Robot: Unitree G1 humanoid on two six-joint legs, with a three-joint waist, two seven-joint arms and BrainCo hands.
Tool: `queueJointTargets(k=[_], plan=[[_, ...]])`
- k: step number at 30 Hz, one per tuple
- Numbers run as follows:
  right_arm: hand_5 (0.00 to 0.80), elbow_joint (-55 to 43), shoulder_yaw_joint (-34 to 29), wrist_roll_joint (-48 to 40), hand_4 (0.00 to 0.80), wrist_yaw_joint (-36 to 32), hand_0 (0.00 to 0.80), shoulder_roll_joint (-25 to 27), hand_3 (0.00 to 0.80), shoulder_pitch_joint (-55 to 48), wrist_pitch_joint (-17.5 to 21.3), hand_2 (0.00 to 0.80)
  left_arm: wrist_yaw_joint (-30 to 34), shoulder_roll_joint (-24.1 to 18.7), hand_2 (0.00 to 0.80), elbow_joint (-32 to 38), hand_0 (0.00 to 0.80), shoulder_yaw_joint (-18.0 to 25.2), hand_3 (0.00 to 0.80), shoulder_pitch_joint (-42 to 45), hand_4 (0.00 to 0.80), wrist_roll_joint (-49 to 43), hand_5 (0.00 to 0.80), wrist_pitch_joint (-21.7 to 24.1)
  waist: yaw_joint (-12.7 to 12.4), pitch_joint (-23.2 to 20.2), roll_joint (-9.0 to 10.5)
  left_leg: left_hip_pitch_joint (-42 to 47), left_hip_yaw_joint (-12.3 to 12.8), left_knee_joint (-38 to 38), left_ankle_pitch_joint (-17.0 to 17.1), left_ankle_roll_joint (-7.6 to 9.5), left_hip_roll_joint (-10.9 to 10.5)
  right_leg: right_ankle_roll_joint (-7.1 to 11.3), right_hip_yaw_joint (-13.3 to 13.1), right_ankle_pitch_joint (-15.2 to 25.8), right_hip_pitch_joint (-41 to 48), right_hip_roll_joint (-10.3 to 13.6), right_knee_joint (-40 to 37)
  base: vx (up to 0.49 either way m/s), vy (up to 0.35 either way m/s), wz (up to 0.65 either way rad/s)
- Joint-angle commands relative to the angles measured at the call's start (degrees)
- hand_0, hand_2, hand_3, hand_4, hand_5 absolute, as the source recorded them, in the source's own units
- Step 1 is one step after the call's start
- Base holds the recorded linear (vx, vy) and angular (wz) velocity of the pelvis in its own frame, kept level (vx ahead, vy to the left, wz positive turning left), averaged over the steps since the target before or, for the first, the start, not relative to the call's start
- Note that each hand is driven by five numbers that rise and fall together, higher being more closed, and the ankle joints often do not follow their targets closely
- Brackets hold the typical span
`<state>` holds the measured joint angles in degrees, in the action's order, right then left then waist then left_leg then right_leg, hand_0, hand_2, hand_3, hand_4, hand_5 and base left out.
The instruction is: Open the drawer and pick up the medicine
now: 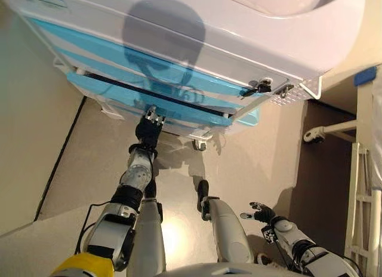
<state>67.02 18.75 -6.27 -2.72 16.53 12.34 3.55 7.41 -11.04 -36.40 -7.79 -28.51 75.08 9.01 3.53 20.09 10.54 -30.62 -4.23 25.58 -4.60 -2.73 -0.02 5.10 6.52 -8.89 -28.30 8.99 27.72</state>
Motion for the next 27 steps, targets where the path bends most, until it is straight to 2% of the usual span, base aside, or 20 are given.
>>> queueJointTargets(k=[1, 3, 4, 5, 6, 9, 12, 15, 19, 20, 21, 27], plan=[[0.000, -2.1, 0.3, -0.5, 0.000, 1.6, 0.000, 4.3, 0.000, -2.1, 0.2, 0.000, 0.3, 2.5, 0.800, 8.2, 0.800, 0.4, 0.800, 1.5, 0.800, -0.4, 0.800, 0.4, -1.7, -1.2, -2.39, -1.8, -1.1, 7.0, -3.5, 2.34, -1.8, -2.16, 2.9, 0.6, -0.8, -1.9, 3.4, -0.088, -0.116, 0.32], [0.000, -2.1, -0.3, -0.4, 0.000, 1.8, 0.000, 4.6, 0.000, -2.1, 0.1, 0.000, -0.2, 3.1, 0.800, 8.3, 0.800, 0.2, 0.800, 3.4, 0.800, -0.5, 0.800, 0.1, -2.3, -0.6, -2.98, -1.6, -2.0, 8.3, -3.7, 2.21, -2.0, -2.62, 3.7, -0.9, -0.4, -1.4, 5.8, -0.040, -0.091, 0.29], [0.000, -2.7, -0.9, -0.2, 0.000, 2.2, 0.000, 5.2, 0.000, -2.1, 0.0, 0.000, -0.5, 3.7, 0.800, 9.0, 0.800, 0.4, 0.800, 6.0, 0.800, -0.6, 0.800, -0.3, -2.9, 0.0, -3.45, -0.9, -3.0, 10.2, -5.6, 1.84, -2.4, -2.77, 4.0, -3.5, 0.4, -1.2, 8.7, -0.048, -0.036, 0.33], [0.000, -2.7, -1.0, -0.2, 0.000, 2.2, 0.000, 5.2, 0.000, -2.1, -0.1, 0.000, -0.5, 3.7, 0.800, 9.1, 0.800, 0.3, 0.800, 6.0, 0.800, -0.7, 0.800, -0.3, -2.8, 0.1, -3.49, -1.6, -2.9, 9.7, -3.8, 1.99, -2.5, -3.19, 4.5, -2.1, -0.1, -0.9, 8.2, 0.005, -0.075, 0.45], [0.000, -2.9, -1.1, 0.2, 0.000, 2.3, 0.000, 5.5, 0.000, -2.2, -0.1, 0.000, -0.6, 3.8, 0.800, 9.5, 0.800, 0.1, 0.800, 7.3, 0.800, -0.8, 0.800, -0.5, -3.1, 0.3, -3.69, -0.9, -3.5, 10.8, -5.6, 1.79, -2.7, -3.02, 4.5, -4.0, 0.4, -0.9, 10.0, -0.051, -0.037, 0.37], [0.000, -2.7, -1.8, 1.3, 0.000, 2.7, 0.000, 6.4, 0.000, -2.2, -0.5, 0.000, -0.5, 4.1, 0.800, 13.0, 0.800, -0.9, 0.800, 12.3, 0.800, -0.9, 0.800, -1.6, -4.1, 1.3, -4.83, -0.6, -5.0, 12.5, -5.7, 1.56, -3.5, -3.72, 6.1, -5.6, 1.3, -0.1, 12.6, -0.050, -0.060, 0.39], [0.000, -2.7, -2.9, 2.7, 0.000, 2.9, 0.000, 7.0, 0.000, -1.9, -0.8, 0.000, 0.4, 3.8, 0.800, 17.8, 0.800, -1.3, 0.800, 20.1, 0.800, -0.9, 0.800, -3.0, -5.5, 2.1, -6.29, -0.3, -6.1, 13.0, -5.2, 1.31, -4.5, -3.97, 7.9, -6.3, 2.4, 1.0, 14.2, -0.091, -0.028, 0.42], [0.000, -2.2, -3.1, 3.3, 0.000, 2.8, 0.000, 7.2, 0.000, -1.7, -1.0, 0.000, 0.6, 3.5, 0.800, 18.9, 0.800, -1.1, 0.800, 22.6, 0.800, -1.1, 0.800, -3.6, -5.9, 2.2, -6.86, -0.1, -6.5, 13.4, -5.2, 1.33, -4.7, -3.98, 8.3, -6.8, 2.9, 1.4, 14.8, -0.039, -0.015, 0.33], [0.000, -1.7, -3.8, 5.5, 0.000, 2.1, 0.000, 8.2, 0.000, -2.1, -1.6, 0.000, 1.6, 1.2, 0.800, 23.5, 0.800, -0.7, 0.800, 30.7, 0.800, -1.6, 0.800, -6.0, -7.8, 2.7, -8.57, 2.6, -7.4, 12.2, -4.9, 1.40, -5.1, -4.00, 9.8, -7.3, 6.4, 2.4, 14.5, -0.026, -0.007, 0.21], [0.000, -1.2, -4.1, 6.2, 0.000, 2.0, 0.000, 8.6, 0.000, -2.2, -1.7, 0.000, 2.0, 0.1, 0.800, 26.2, 0.800, -0.5, 0.800, 32.6, 0.800, -2.0, 0.800, -6.5, -8.0, 2.6, -9.31, 3.1, -8.0, 10.5, -2.9, 1.45, -5.5, -4.42, 10.9, -6.0, 7.2, 2.9, 13.3, -0.003, -0.019, 0.21], [0.000, -1.1, -4.1, 6.6, 0.000, 2.0, 0.000, 8.8, 0.000, -2.5, -1.8, 0.000, 2.3, -0.2, 0.800, 28.2, 0.800, -0.6, 0.800, 33.6, 0.800, -1.9, 0.800, -6.6, -8.4, 2.7, -9.50, 4.1, -8.0, 10.9, -4.4, 1.40, -5.5, -3.94, 10.7, -7.2, 8.2, 2.9, 13.7, -0.006, -0.008, 0.17], [0.000, -0.9, -4.2, 7.3, 0.000, 1.7, 0.000, 8.6, 0.000, -2.7, -2.1, 0.000, 2.5, -1.5, 0.800, 32.2, 0.800, -1.2, 0.800, 35.7, 0.800, -1.4, 0.800, -7.8, -8.6, 2.4, -10.39, 5.2, -8.2, 9.5, -4.0, 1.46, -5.8, -3.79, 11.3, -7.2, 9.4, 3.3, 12.6, 0.009, 0.001, 0.14]])
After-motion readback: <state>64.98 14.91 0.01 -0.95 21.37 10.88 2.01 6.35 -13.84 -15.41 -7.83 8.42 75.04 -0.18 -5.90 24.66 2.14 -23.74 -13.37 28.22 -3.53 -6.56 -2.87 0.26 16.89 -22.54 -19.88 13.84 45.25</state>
